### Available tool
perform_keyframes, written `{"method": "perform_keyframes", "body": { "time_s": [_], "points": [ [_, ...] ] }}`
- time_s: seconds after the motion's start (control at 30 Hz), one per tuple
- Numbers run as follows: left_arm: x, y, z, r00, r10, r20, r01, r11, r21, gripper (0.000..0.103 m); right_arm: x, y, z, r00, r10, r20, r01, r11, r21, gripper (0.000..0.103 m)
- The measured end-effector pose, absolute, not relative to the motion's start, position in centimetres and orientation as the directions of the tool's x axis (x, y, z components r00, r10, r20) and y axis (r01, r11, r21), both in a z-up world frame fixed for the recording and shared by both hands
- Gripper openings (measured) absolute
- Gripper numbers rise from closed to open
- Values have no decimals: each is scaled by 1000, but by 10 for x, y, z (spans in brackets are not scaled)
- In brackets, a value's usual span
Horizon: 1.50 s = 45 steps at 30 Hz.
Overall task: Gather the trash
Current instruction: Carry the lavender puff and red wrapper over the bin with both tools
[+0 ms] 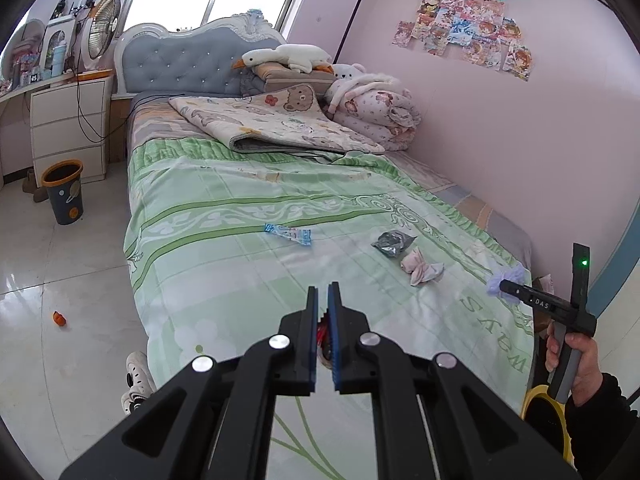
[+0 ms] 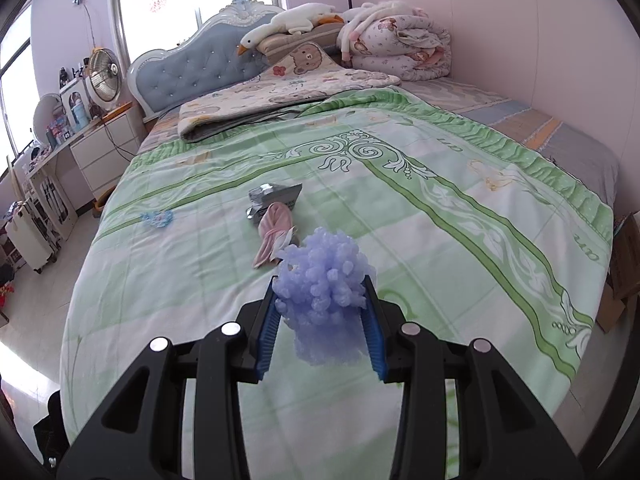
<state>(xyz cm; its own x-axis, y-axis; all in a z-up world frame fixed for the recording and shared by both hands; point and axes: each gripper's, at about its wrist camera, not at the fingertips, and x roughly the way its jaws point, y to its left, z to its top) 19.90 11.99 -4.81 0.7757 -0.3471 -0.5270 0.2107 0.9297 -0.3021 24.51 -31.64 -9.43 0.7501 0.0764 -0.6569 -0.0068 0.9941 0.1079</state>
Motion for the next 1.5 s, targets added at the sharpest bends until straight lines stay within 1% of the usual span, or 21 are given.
{"method": "perform_keyframes", "body": {
  "time_s": [0.43, 0.67, 1.17, 1.5],
  "points": [
    [159, 53, -32, 749, -383, -541, 316, 924, -216, 5, 148, -313, -78, 762, 123, -636, -52, 990, 129, 37],
    [139, 4, -19, 727, -440, -528, 402, 895, -193, 5, 103, -328, -73, 772, 118, -625, -41, 990, 137, 37],
    [94, -109, -5, 659, -517, -546, 558, 823, -105, 5, 19, -383, -62, 786, 60, -615, 45, 987, 154, 37],
    [63, -174, -7, 602, -579, -550, 658, 750, -69, 5, -40, -418, -58, 785, -25, -618, 129, 984, 124, 38]
  ]
}}
